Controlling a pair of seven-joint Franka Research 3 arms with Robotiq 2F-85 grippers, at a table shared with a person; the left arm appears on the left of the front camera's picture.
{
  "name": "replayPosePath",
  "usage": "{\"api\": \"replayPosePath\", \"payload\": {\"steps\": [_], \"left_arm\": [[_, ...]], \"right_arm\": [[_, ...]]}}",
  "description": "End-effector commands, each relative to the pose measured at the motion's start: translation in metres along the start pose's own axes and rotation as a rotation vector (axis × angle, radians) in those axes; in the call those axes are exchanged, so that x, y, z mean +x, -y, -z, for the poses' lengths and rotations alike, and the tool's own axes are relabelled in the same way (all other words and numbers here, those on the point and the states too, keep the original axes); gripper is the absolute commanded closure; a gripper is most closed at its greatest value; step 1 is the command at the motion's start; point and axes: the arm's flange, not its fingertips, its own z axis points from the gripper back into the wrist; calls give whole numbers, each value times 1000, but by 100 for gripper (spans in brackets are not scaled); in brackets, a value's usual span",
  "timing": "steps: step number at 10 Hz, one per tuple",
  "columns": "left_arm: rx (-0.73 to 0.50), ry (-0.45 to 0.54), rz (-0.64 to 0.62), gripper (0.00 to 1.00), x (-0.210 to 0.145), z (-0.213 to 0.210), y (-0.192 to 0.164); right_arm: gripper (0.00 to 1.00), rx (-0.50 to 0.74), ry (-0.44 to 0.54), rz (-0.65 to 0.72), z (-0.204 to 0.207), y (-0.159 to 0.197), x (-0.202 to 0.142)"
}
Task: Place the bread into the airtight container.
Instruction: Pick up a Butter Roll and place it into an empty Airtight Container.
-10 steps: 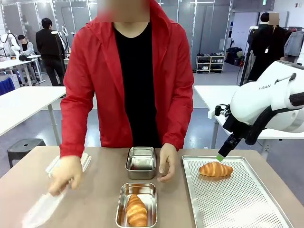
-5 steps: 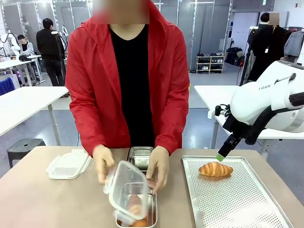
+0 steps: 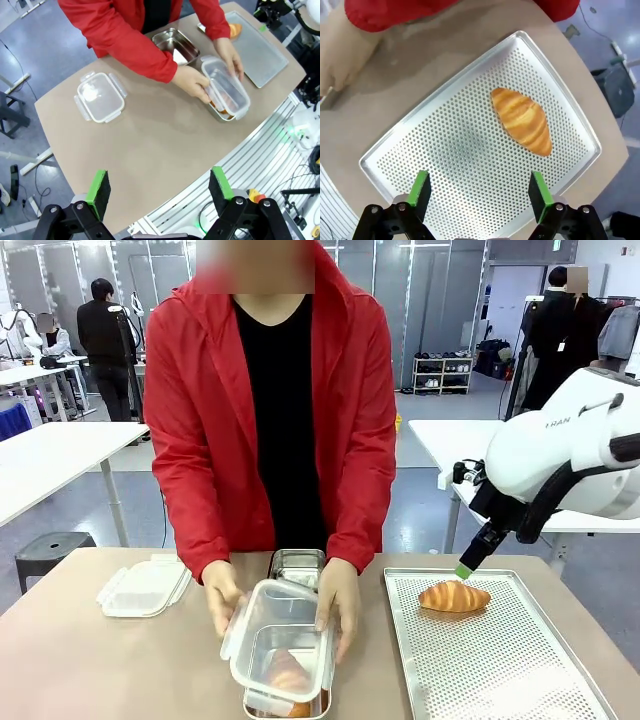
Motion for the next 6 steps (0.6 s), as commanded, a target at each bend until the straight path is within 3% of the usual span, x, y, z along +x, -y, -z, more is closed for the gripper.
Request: {"api": "replayPosePath", "payload": {"steps": [1, 2, 3, 4, 6], "left_arm": [[-12, 5, 11, 0, 3, -1, 1], [-12, 5, 11, 0, 3, -1, 1], [-12, 5, 11, 0, 3, -1, 1], [-12, 5, 11, 0, 3, -1, 1], [-12, 5, 11, 0, 3, -1, 1]], "right_arm": [[2, 172, 170, -100, -31, 28, -62], [2, 203, 228, -94, -45, 50, -115], [2, 260, 353, -41, -63, 70, -178], [2, 233, 445, -61, -75, 74, -233], [2, 147, 619, 99, -78, 76, -327]]}}
